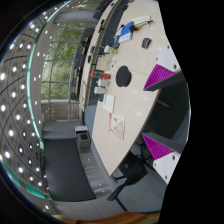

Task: Arrange mouse

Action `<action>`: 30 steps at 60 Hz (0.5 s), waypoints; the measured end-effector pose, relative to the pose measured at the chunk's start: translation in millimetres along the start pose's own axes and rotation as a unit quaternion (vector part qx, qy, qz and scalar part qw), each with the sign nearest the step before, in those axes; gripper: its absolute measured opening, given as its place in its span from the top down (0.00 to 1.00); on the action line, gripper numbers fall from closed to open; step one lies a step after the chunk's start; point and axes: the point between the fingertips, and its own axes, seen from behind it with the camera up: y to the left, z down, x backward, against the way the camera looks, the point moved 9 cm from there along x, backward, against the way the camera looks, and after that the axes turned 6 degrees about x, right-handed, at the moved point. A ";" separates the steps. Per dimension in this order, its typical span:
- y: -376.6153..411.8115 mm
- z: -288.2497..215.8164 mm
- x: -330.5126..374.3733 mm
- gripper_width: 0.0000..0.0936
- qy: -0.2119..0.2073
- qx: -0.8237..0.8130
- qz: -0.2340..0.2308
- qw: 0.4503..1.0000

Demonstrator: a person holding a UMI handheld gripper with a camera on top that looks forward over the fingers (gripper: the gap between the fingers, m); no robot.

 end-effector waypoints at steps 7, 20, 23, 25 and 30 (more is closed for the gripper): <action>-31.8 29.6 -12.0 0.08 0.013 -0.009 0.024 1.000; -124.1 110.0 -35.1 0.08 0.063 -0.030 0.093 0.993; -155.1 129.7 -44.7 0.08 0.071 -0.036 0.110 0.991; -171.9 142.3 -44.6 0.08 0.078 -0.041 0.123 0.988; -222.0 166.3 -61.8 0.08 0.091 -0.056 0.155 0.982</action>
